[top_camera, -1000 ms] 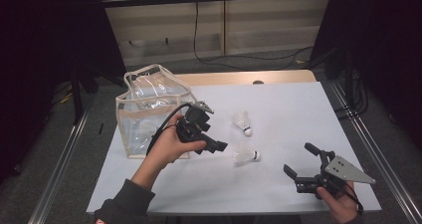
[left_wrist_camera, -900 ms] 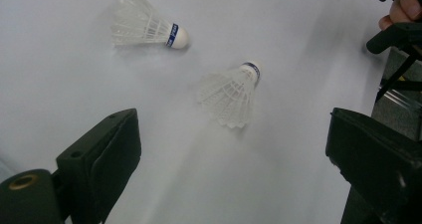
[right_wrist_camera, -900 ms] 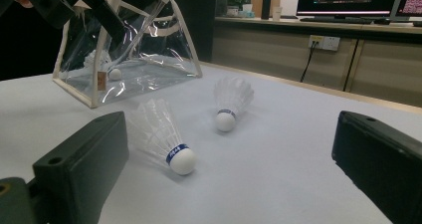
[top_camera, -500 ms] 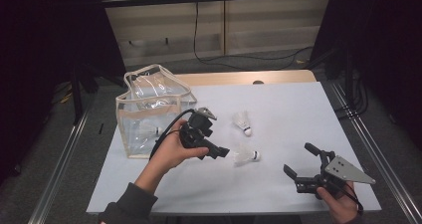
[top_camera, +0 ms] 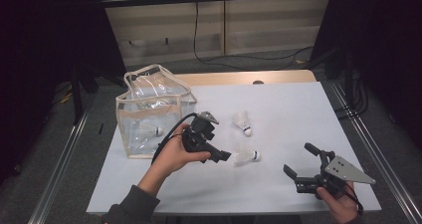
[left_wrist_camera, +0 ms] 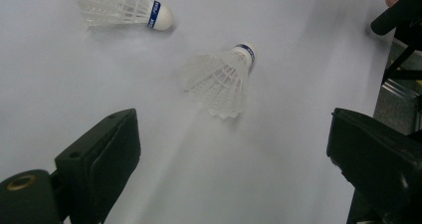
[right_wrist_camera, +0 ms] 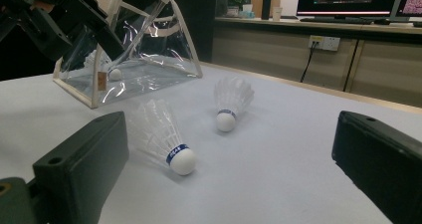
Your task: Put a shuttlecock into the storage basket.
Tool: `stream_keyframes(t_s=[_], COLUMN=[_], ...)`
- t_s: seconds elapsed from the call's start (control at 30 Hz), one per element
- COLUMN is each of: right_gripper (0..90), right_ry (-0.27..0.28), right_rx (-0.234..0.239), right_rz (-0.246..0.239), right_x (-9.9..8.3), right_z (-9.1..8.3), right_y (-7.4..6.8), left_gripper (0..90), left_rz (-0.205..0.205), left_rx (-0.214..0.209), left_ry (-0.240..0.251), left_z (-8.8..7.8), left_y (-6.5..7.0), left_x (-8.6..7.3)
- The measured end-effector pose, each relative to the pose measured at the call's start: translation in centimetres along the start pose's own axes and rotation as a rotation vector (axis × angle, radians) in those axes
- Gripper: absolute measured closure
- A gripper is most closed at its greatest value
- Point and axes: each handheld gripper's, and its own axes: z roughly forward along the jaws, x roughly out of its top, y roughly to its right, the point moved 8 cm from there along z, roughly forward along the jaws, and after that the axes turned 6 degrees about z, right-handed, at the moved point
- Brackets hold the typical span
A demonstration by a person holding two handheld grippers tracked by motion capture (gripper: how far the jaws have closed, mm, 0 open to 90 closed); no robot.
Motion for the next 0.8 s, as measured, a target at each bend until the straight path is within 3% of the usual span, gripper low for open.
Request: stream_keyframes(t_s=[0.8], right_gripper=[1.0], right_ry=[-0.002], right_rx=[-0.001], right_rz=[-0.001], right_x=[0.0], right_z=[0.0], right_y=[0.0], left_gripper=[8.2], left_rz=[0.002], left_rx=[-0.008], left_ry=[-0.007], left_z=[1.4], left_y=[0.6], left_x=[-0.8])
